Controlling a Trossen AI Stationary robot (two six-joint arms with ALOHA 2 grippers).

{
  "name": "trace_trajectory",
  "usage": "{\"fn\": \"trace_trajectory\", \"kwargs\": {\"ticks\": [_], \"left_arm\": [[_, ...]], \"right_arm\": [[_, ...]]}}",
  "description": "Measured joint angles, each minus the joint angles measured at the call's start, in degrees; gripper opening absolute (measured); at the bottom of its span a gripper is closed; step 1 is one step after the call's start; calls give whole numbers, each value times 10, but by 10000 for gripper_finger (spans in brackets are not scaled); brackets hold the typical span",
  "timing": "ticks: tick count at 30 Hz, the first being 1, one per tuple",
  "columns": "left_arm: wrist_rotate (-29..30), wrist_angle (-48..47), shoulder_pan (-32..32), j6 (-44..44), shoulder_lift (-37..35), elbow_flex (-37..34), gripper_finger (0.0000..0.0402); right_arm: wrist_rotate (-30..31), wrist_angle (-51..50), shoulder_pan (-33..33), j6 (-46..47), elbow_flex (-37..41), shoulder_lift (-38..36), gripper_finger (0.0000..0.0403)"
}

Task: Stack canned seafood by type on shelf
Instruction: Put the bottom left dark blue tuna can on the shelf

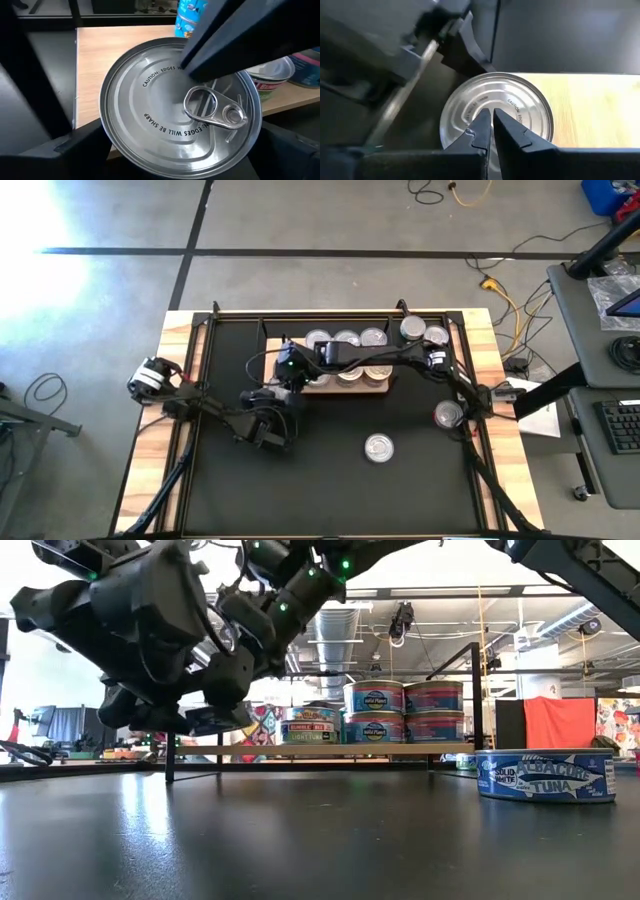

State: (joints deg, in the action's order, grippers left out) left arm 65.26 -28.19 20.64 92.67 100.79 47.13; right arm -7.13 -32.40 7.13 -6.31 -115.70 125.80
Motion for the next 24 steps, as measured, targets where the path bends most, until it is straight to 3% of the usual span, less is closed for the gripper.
{"fn": "trace_trajectory", "kwargs": {"ticks": [6, 15, 24], "left_arm": [[-2, 40, -3, -52, 0, 0, 397], [-4, 42, -2, -62, -7, 0, 399], [-90, 37, 3, -115, -19, 0, 400]], "right_arm": [[-48, 16, 25, -9, 28, 0, 12], [-52, 20, 49, -13, 72, -2, 12], [-25, 18, 52, -22, 78, -2, 12]]}}
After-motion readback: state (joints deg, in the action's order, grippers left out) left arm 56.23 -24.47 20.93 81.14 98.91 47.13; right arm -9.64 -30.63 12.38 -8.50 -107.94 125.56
